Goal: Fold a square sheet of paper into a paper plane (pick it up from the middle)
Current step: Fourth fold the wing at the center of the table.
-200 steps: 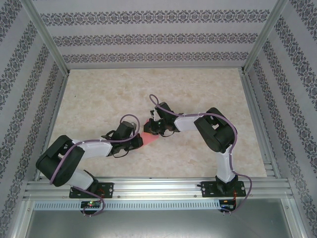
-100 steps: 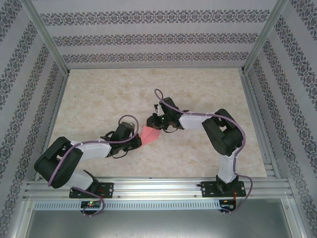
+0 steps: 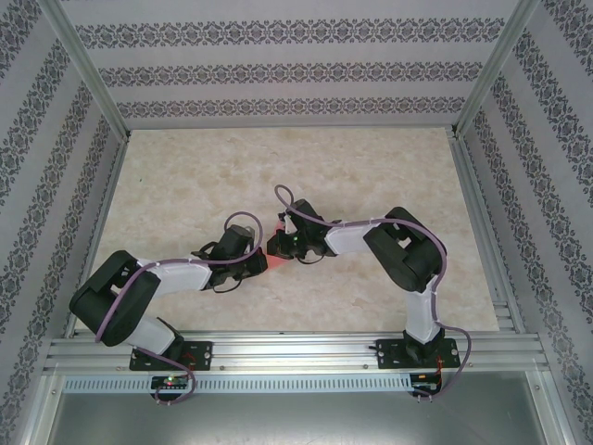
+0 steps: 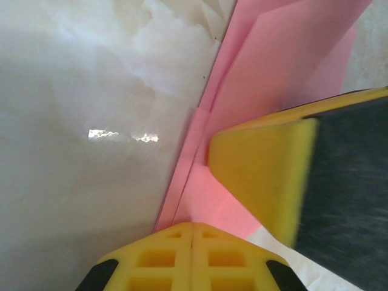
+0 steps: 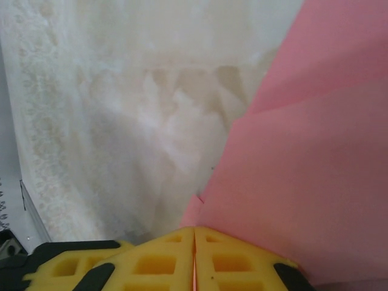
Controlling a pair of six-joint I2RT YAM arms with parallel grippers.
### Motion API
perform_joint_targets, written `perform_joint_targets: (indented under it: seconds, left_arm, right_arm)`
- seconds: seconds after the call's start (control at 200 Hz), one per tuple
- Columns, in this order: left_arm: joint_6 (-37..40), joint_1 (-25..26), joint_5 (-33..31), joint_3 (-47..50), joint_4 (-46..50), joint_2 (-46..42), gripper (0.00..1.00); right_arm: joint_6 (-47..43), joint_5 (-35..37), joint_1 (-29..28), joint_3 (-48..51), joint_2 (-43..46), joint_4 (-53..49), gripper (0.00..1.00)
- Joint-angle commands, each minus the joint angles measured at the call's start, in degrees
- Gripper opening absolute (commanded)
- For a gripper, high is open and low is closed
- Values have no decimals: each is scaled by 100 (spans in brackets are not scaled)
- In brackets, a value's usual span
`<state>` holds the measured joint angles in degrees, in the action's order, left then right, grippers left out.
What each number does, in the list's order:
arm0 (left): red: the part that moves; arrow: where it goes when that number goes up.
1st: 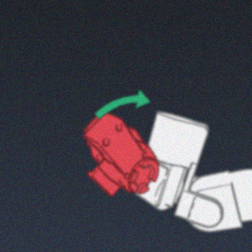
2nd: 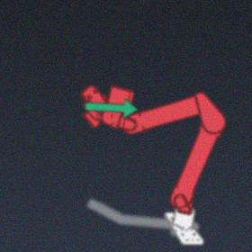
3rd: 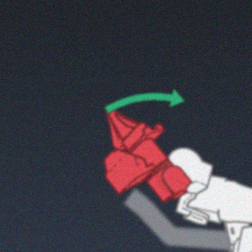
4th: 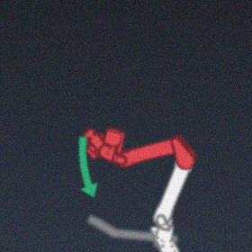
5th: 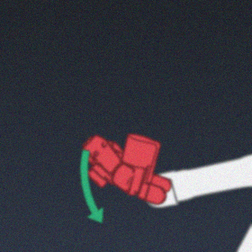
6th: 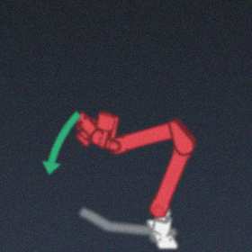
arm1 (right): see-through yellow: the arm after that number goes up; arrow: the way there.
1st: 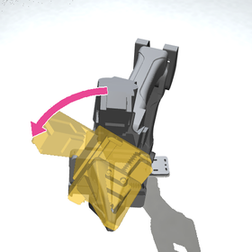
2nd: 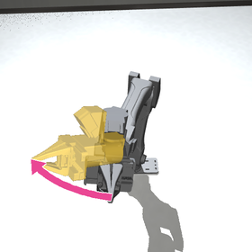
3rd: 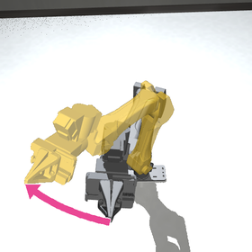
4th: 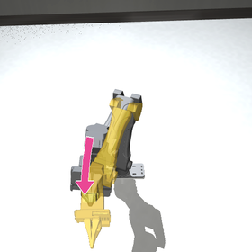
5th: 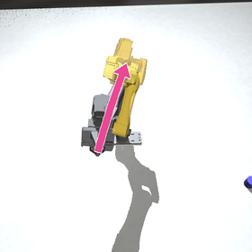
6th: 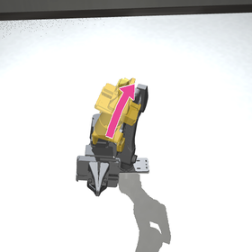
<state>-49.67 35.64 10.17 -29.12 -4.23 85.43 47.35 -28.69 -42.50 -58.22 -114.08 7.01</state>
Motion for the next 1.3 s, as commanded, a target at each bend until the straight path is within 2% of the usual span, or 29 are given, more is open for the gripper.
perform_joint_targets:
  seconds: [0.0,0.714,0.924,1.044,1.294]
  left_arm:
    - [-11,-65,-290,192,1107,311,0]
    - [90,-61,-297,446,1078,467,0]
    - [123,-65,-279,439,1062,527,0]
    - [148,-59,-235,426,1039,559,0]
    - [162,-65,-200,408,1020,561,0]
  right_arm:
    - [-11,350,162,124,-246,162,10]
    - [-227,307,1478,-287,-455,-102,13]
    - [-252,315,1681,-466,-526,-261,13]
    - [-326,520,1760,-753,-614,-829,13]
    - [-451,521,2011,-946,-473,-978,13]
